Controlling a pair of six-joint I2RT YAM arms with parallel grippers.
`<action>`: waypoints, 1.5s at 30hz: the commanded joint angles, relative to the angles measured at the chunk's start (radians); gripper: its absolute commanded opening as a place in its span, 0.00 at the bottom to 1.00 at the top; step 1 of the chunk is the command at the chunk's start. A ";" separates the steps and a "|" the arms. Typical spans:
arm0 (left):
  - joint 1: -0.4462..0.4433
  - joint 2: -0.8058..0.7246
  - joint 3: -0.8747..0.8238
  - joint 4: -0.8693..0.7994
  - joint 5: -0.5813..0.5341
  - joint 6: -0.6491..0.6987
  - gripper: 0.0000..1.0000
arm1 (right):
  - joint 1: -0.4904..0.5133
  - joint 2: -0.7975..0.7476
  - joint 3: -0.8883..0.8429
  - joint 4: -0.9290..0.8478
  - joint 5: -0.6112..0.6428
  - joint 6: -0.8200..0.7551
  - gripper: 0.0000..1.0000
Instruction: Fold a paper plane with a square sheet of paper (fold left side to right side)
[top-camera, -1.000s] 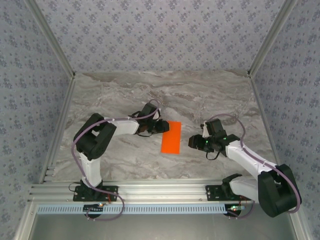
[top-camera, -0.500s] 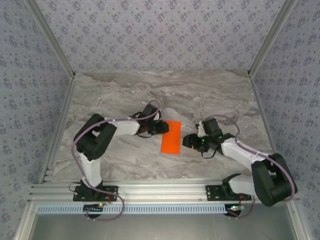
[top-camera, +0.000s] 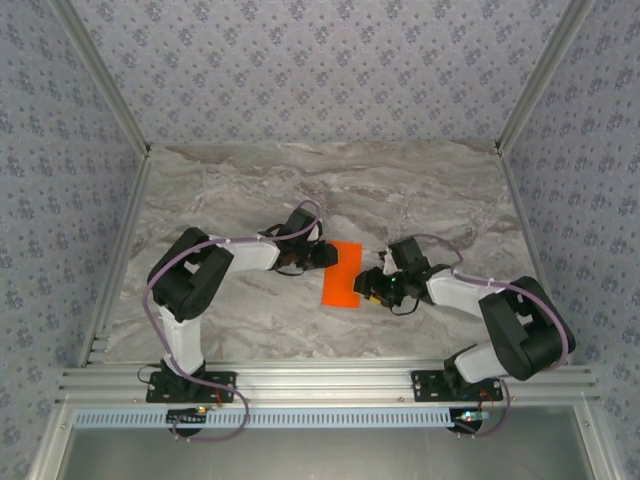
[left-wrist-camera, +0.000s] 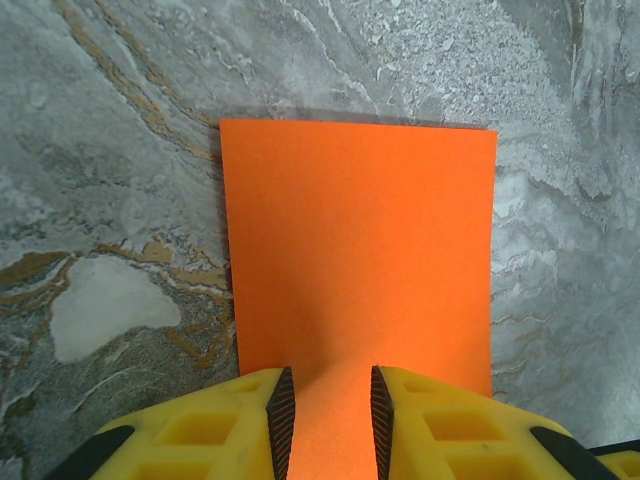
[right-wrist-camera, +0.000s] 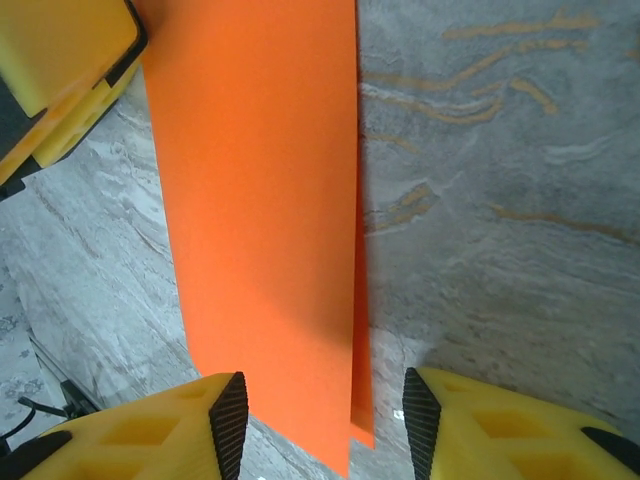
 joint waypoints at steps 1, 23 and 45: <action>-0.005 -0.006 -0.026 -0.052 -0.034 0.005 0.29 | 0.011 0.022 0.028 0.023 -0.004 0.036 0.48; -0.004 -0.038 -0.033 -0.041 -0.030 0.014 0.30 | 0.013 0.096 0.047 0.158 -0.024 0.091 0.42; -0.233 -0.504 -0.298 0.015 -0.180 0.321 0.60 | -0.083 0.158 0.165 0.139 -0.168 0.058 0.39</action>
